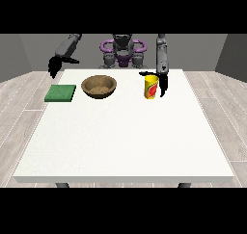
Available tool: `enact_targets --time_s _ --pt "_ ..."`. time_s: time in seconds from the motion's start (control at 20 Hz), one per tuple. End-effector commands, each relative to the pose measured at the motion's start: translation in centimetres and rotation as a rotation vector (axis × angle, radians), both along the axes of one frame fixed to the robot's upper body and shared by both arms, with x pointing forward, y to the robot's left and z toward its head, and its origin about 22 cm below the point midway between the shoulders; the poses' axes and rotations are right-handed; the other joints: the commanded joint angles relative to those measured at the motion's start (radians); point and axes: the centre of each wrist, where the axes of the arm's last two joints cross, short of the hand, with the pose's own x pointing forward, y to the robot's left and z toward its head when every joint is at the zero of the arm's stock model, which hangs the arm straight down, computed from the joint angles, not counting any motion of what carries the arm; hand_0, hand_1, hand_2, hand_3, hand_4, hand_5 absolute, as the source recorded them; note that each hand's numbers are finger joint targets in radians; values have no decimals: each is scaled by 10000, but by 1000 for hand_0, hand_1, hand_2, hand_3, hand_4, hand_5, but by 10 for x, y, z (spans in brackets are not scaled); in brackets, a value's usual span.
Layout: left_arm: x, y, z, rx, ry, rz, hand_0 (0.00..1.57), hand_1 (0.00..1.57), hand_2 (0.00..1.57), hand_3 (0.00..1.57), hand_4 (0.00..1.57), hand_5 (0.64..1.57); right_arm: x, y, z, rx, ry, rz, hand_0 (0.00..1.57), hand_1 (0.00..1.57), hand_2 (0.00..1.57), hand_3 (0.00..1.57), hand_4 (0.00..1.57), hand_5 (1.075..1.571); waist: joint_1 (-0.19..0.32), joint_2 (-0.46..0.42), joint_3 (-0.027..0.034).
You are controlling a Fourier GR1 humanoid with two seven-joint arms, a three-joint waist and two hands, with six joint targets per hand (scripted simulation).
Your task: Pick the cup and pour the ball into the bowl, then pick the bowl and place it on the pad
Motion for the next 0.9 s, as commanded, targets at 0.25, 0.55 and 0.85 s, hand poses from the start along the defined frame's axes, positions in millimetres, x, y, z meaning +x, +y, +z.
enact_targets --time_s 0.25,0.55,0.85 --pt "6 13 -5 3431 -361 3060 1312 1312 1571 1571 833 1511 6 -12 28 -342 -493 811 0 0 0 0 0 1556 -1310 708 -3" --pt "14 -16 -4 3917 -180 3126 1354 1354 1571 1571 901 1507 4 -57 37 -220 -226 296 0 0 0 0 0 1555 -984 202 7" --pt "14 -38 5 6221 494 2251 1374 1374 1571 1571 1015 1531 -15 -74 -15 43 1675 -1059 0 0 0 0 0 1558 376 -1988 31"
